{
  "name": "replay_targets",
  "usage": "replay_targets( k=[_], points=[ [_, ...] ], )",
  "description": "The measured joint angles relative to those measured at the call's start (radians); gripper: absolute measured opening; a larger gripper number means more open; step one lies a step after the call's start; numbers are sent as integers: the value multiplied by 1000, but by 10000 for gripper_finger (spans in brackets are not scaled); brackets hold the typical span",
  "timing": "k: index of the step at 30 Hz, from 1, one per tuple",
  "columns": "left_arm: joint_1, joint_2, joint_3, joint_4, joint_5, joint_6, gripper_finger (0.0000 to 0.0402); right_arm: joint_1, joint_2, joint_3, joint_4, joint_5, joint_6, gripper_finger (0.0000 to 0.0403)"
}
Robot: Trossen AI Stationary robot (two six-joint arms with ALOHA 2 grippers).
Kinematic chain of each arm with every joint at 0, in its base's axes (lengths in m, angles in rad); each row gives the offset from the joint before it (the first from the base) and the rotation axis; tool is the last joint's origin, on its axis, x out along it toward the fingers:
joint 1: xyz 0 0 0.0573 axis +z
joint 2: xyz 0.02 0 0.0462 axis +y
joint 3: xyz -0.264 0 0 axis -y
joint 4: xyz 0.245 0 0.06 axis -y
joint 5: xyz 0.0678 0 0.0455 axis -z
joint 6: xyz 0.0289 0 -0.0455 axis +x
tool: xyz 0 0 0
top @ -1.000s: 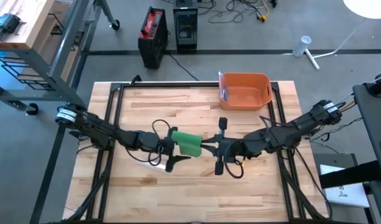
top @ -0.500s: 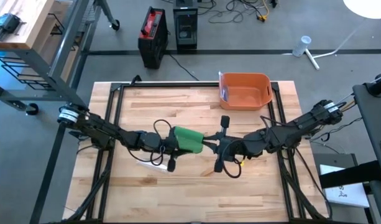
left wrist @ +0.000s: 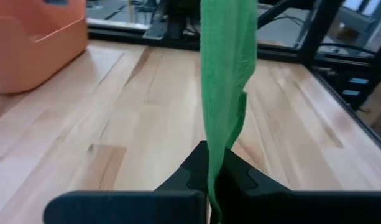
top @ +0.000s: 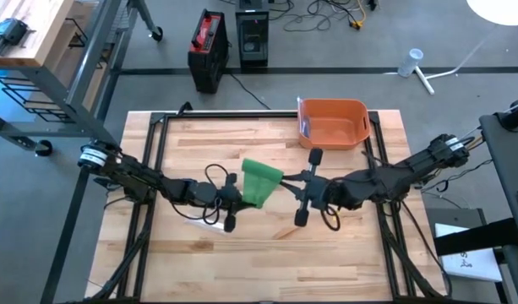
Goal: Roll bandage
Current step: Roll the green bandage
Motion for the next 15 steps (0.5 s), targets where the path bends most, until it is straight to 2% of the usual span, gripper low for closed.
replay_targets(
  k=[6,15],
  points=[
    [-4,0,-20,0,-4,-55,0,-4,-2,0,-16,-3,0,9],
    [-15,1,-25,-3,-3,-50,0,-5,-8,0,-58,6,-12,9]
  ],
)
